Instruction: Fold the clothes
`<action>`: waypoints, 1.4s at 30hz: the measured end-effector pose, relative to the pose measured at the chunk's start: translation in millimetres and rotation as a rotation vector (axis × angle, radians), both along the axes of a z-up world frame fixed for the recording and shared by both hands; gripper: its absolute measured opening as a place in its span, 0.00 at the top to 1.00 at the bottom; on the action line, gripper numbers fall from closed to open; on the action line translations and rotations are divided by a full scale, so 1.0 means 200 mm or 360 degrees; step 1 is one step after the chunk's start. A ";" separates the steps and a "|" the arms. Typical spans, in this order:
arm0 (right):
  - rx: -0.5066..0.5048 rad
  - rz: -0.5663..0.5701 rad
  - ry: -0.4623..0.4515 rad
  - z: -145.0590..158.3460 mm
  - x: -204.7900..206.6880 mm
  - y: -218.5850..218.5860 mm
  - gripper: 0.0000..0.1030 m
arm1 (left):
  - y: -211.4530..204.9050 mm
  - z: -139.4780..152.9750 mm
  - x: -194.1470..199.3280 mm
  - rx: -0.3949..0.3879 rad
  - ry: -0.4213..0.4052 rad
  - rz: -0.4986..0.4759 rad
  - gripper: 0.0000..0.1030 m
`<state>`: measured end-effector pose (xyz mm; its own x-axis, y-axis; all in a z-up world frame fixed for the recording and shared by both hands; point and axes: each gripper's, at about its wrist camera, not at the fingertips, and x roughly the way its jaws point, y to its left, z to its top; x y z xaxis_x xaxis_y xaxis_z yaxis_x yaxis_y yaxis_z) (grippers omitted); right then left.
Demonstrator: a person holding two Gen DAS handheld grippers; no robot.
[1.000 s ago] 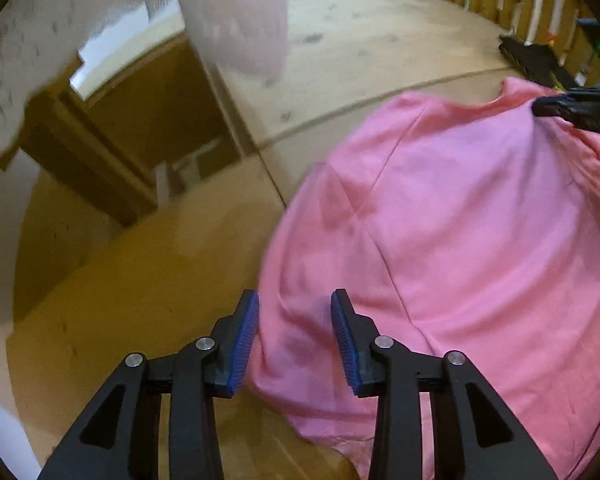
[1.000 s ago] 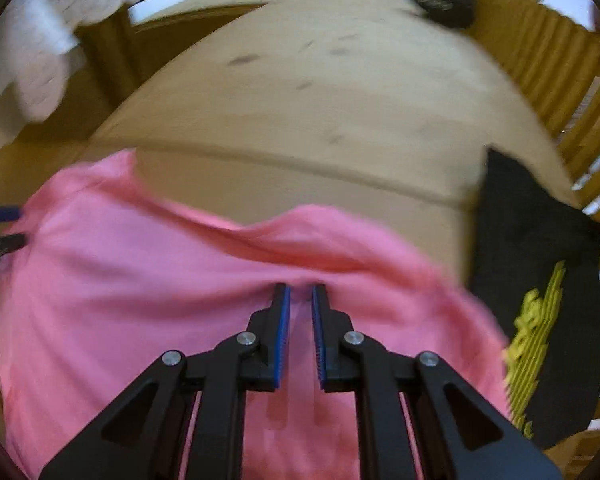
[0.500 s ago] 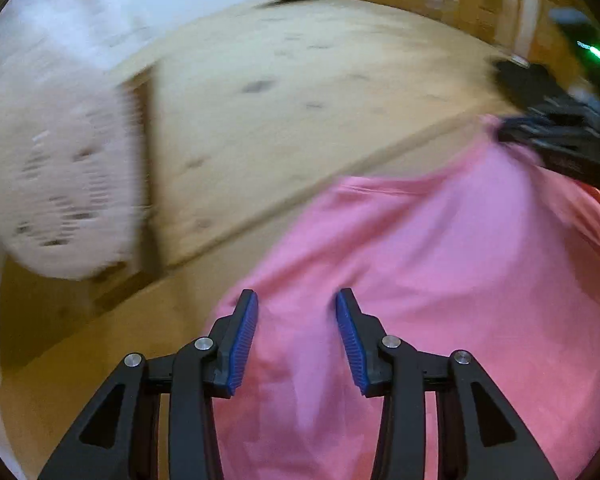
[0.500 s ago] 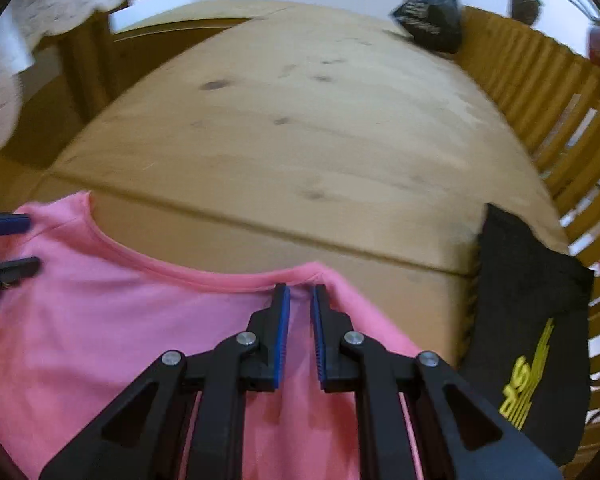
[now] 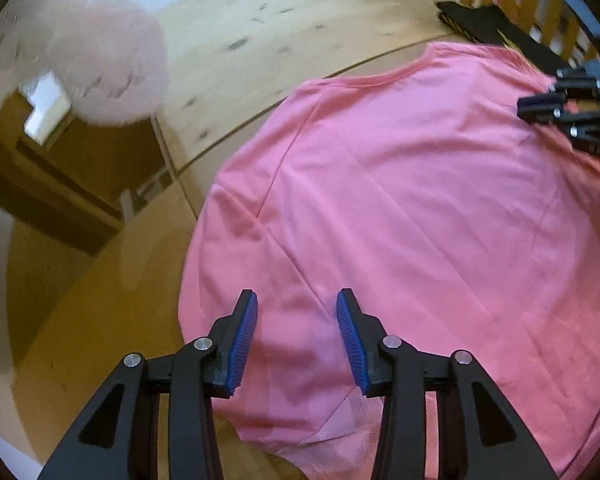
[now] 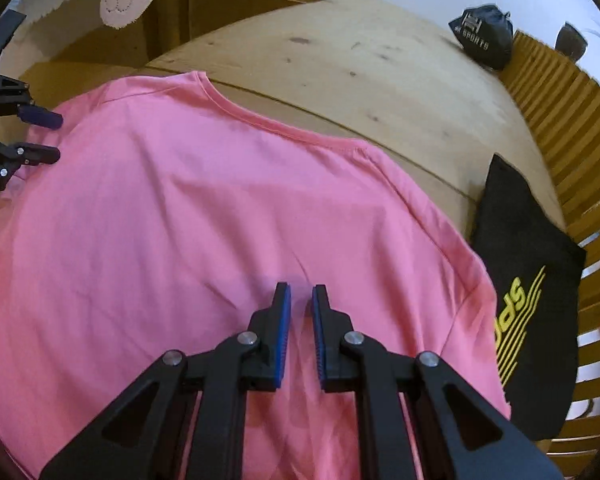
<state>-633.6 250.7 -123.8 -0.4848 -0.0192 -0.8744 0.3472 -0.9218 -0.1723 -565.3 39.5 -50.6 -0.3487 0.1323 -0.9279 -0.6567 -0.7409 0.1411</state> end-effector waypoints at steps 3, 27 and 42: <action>-0.0013 -0.0036 0.0019 0.00 -0.05 0.00 0.89 | -0.02 -0.01 -0.07 -0.0062 0.0075 0.0030 0.56; -0.0403 -0.0126 0.0214 0.85 1.44 0.55 0.79 | -0.79 0.73 1.39 0.0315 0.0151 0.0048 0.56; -0.0240 -0.0404 -0.0148 0.09 2.09 0.65 0.70 | -0.53 0.16 1.99 -0.0020 0.0002 -0.0056 0.56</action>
<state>-215.0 381.1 -105.2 -0.4086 -0.0406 -0.9118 0.1103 -0.9939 -0.0052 -167.9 -66.4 -18.8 -0.3451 0.1326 -0.9291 -0.6821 -0.7155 0.1512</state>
